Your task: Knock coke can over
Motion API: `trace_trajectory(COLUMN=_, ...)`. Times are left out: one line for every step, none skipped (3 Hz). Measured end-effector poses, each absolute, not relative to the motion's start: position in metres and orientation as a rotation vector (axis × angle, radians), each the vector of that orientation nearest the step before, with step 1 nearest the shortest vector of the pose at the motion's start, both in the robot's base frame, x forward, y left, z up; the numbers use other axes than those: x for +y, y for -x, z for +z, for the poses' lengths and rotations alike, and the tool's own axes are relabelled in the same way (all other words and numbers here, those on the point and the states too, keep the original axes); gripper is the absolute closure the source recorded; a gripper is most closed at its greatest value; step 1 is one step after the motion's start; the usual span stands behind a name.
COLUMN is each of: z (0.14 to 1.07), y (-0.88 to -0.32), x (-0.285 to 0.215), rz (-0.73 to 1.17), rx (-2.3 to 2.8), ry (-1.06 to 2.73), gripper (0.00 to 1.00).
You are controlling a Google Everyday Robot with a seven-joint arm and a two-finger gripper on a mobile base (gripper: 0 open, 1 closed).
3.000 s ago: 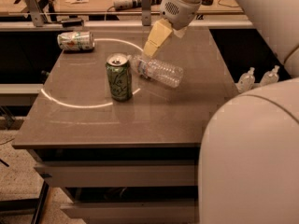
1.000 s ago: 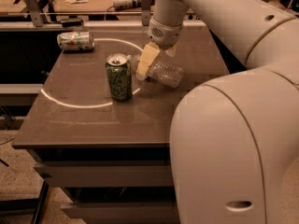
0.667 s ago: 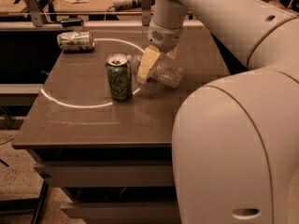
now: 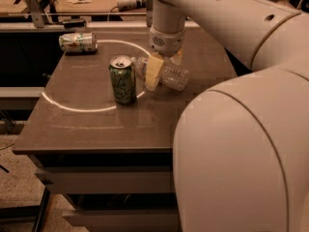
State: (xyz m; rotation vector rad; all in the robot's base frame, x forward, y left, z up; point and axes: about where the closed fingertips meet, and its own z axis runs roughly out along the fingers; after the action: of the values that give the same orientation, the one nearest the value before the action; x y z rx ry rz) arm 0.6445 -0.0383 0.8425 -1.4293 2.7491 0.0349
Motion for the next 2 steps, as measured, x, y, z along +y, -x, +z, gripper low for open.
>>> trace_trajectory(z=0.8449, y=-0.6461, x=-0.0391, rz=-0.026, rx=2.745, ry=1.447, gripper=0.41)
trace_trajectory(z=0.8503, y=-0.6478, x=-0.0395, rz=-0.07, rx=2.733, ry=1.463, gripper=0.64)
